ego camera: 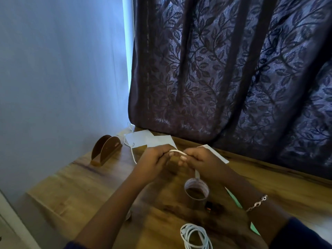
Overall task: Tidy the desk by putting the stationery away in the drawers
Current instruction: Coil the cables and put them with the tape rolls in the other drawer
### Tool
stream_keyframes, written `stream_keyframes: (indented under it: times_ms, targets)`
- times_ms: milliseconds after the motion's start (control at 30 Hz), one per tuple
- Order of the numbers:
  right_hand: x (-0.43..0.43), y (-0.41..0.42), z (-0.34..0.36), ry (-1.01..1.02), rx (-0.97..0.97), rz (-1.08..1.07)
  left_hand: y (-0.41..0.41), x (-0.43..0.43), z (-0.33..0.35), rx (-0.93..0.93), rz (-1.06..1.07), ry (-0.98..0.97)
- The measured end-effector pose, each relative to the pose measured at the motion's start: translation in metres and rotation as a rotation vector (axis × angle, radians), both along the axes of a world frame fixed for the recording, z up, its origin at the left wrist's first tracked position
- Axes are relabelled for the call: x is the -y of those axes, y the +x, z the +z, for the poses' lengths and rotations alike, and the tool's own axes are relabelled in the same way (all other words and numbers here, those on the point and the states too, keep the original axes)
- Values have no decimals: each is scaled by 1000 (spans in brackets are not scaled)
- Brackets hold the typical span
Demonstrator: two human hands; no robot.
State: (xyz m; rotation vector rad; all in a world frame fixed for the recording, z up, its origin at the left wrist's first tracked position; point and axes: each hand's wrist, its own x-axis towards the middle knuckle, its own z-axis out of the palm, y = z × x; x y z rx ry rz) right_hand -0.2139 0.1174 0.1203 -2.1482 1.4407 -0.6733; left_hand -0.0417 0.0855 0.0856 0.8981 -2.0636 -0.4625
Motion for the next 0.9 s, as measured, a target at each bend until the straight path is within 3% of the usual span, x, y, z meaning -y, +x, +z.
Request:
stream_keyframes:
  times_ms: [100, 167, 233, 300, 400, 500, 567, 667, 733, 767, 800, 833, 900]
  targets:
    - [-8, 2, 0, 486, 612, -8, -5, 10, 5, 28, 40, -41]
    - [-11, 8, 0, 685, 1109, 40, -8, 13, 4, 26, 58, -41]
    - [-12, 17, 4, 631, 1576, 102, -10, 15, 2, -18, 51, -22]
    - [-11, 22, 14, 414, 1907, 141, -11, 19, -1, -48, 74, -4]
    - [-7, 17, 37, 143, 2054, 207, -13, 21, -1, -2, 112, 19]
    - [1, 6, 57, -97, 1929, 32, -18, 23, 8, 90, 130, -27]
    - [7, 1, 55, -295, 1652, -133, -26, 22, 22, 178, 126, -97]
    - [11, -3, 37, -655, 757, -324, -33, 21, 44, 250, 112, -175]
    - [14, -10, 30, -867, 138, -370, -35, 21, 61, 343, 144, -338]
    - [10, -9, 33, -875, -102, -394, -33, 21, 68, 411, 158, -457]
    - [5, -8, 37, -739, -233, -432, -31, 23, 74, 442, 142, -544]
    - [3, -9, 38, -637, -282, -452, -30, 28, 76, 479, 122, -600]
    - [0, -11, 36, -489, -200, -376, -29, 34, 83, 536, 127, -713]
